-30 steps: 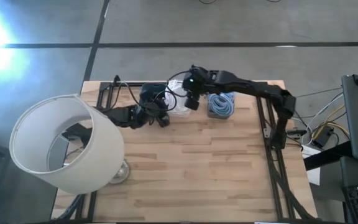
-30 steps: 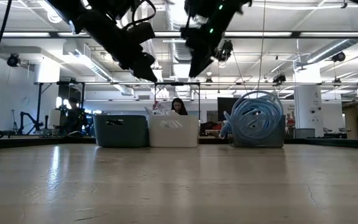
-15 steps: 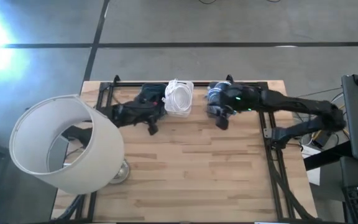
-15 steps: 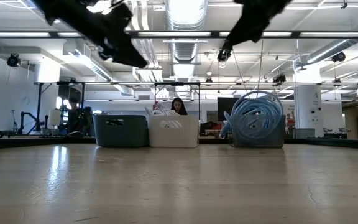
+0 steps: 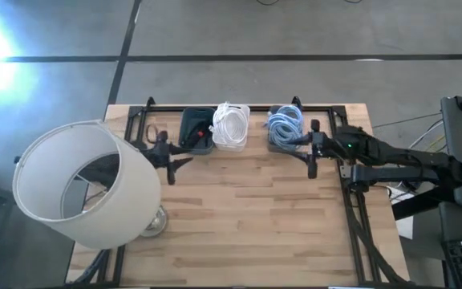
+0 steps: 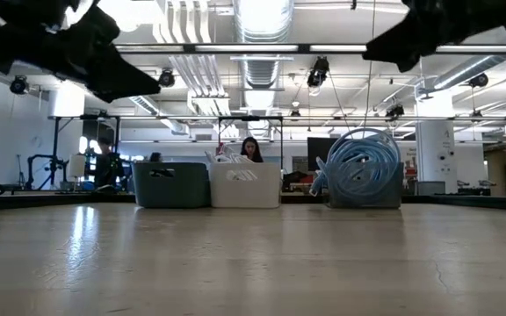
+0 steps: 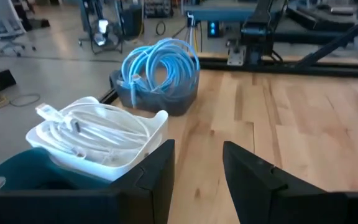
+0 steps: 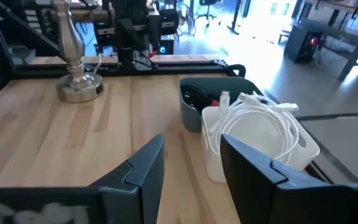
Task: Pick & Place USB Port
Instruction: Return to Home Position
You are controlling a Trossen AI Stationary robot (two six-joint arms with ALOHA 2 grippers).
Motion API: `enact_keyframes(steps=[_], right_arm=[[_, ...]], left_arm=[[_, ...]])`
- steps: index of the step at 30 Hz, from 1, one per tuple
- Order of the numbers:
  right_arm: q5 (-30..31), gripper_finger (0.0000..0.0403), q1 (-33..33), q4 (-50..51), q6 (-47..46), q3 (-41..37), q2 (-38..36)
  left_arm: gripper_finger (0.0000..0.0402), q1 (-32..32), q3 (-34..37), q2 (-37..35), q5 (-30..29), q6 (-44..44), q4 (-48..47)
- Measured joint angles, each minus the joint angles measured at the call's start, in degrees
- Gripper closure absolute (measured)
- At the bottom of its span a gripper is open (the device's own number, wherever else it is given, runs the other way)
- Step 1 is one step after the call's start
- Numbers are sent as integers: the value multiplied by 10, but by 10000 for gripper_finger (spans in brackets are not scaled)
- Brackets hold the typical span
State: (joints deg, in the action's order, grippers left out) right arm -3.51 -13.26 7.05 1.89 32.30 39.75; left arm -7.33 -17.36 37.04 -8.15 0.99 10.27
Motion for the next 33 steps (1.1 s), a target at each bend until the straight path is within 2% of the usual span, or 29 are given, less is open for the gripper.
enact_keyframes(steps=[5,12,20,30,33], right_arm=[[0,252,0,-27,0,-73,-75],[-6,249,0,-30,-7,-137,-161],[-93,251,0,-31,-9,-186,-260],[-105,253,0,-30,-15,-234,-392],[-106,257,0,-39,-18,-244,-397]], left_arm=[[262,0,59,-77,8,-2,34],[262,0,118,-162,62,17,61],[262,-1,160,-245,89,22,62],[262,-1,168,-338,97,26,41],[262,-1,169,-357,98,29,20]])
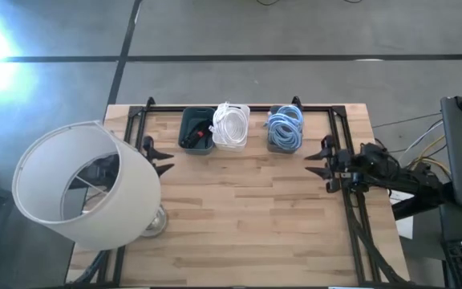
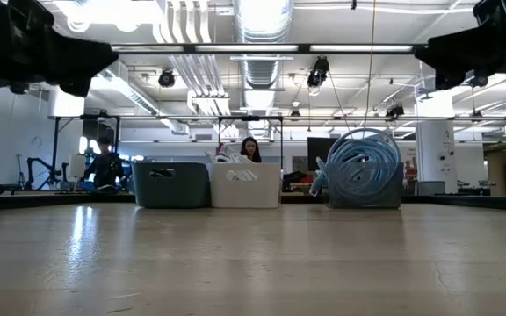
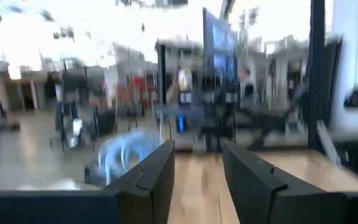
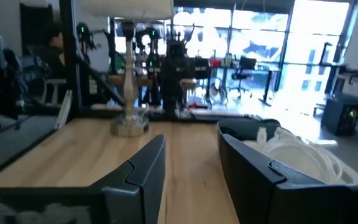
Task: Pick & Place USB Port
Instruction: Return to Home Position
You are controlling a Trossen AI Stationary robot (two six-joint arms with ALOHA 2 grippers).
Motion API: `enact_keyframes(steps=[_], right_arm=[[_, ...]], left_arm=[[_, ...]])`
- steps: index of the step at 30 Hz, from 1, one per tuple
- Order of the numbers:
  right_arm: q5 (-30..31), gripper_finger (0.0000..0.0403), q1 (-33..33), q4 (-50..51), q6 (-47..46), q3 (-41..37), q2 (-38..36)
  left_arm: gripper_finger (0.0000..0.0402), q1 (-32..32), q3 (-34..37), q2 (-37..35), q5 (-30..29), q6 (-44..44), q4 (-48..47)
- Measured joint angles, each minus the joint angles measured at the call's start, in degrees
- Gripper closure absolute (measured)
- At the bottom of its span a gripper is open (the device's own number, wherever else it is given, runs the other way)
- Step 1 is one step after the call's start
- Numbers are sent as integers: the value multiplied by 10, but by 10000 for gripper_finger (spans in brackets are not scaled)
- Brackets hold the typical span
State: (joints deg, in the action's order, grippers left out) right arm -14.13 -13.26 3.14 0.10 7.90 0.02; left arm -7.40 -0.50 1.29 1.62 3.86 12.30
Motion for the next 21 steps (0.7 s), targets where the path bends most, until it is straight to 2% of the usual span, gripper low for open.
enact_keyframes(steps=[4,13,17,21], right_arm=[[1,261,0,-15,-4,-17,7],[0,257,0,-87,-23,-73,0],[1,260,0,-84,-33,-74,1],[2,261,0,-84,-42,-74,0]], left_arm=[[262,0,0,-13,-7,-2,-38],[262,0,1,-13,-20,-16,-46],[262,0,1,-13,-22,-34,-56],[262,0,1,-12,-54,-48,-89]])
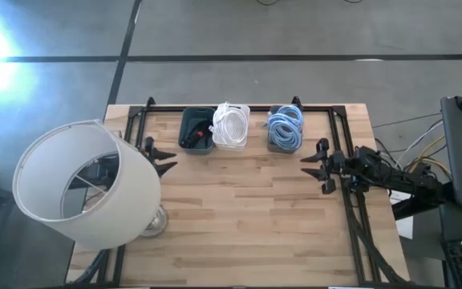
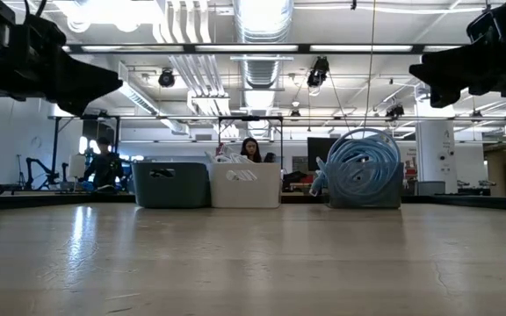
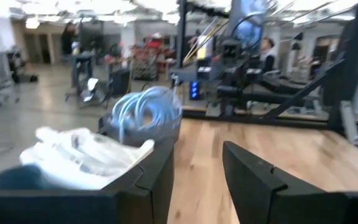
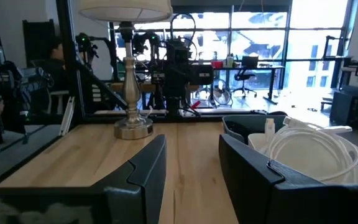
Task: Pick & Place USB Port
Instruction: Return to Home Position
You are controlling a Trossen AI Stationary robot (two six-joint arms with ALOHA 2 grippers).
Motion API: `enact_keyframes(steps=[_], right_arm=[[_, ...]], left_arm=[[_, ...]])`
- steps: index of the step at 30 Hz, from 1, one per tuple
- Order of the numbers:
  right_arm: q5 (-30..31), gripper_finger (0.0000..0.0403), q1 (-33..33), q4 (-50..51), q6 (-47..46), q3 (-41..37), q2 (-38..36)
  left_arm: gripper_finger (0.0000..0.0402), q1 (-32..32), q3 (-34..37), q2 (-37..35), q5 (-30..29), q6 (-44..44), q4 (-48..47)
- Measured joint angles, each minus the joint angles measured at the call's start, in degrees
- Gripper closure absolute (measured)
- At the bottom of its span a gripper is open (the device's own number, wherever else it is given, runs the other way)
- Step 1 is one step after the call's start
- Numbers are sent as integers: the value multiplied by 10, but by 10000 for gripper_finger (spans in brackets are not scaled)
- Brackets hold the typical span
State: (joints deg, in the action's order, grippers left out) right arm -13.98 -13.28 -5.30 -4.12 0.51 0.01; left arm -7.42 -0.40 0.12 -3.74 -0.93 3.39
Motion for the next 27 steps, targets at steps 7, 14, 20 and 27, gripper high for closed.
enact_keyframes(steps=[7,14,20,27], right_arm=[[6,258,0,7,23,0,2],[6,265,0,8,-23,0,3],[6,263,0,8,-18,0,5],[48,257,0,34,31,0,6]], left_arm=[[262,0,0,0,-14,10,-15],[262,0,1,9,-13,12,-20],[262,0,1,25,-13,7,-23],[262,0,0,32,-13,3,-19]])
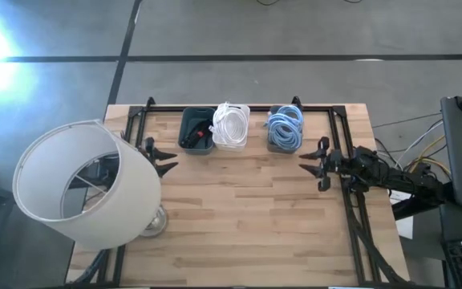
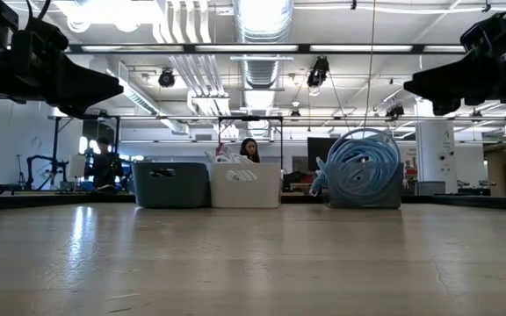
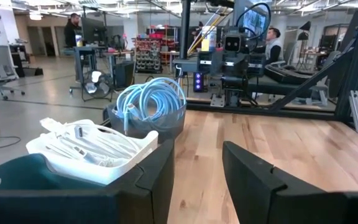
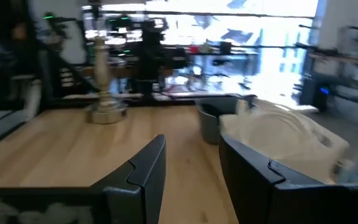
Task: Pick & Place USB Port
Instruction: Return to Home Position
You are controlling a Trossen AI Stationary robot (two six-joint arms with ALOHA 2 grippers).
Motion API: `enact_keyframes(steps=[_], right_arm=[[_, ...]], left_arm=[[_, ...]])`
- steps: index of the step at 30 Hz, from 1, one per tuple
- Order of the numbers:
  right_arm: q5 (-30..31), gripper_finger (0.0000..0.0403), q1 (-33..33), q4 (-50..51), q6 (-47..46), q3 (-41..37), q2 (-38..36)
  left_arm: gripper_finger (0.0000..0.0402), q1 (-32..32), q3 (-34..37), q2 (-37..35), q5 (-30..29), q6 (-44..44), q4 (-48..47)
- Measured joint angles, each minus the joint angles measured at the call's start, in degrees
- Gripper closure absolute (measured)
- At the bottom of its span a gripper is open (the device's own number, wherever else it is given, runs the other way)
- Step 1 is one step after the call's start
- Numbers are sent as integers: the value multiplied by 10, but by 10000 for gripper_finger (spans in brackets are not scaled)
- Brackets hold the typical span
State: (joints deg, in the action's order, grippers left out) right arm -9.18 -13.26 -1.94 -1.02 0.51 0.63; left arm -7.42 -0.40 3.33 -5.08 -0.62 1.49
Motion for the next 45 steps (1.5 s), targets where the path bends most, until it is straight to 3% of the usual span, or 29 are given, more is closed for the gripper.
enact_keyframes(steps=[4,45], right_arm=[[46,263,0,8,-32,0,9],[48,279,0,7,-44,0,37]], left_arm=[[262,0,0,0,0,0,2],[262,0,0,0,-2,-1,5]])
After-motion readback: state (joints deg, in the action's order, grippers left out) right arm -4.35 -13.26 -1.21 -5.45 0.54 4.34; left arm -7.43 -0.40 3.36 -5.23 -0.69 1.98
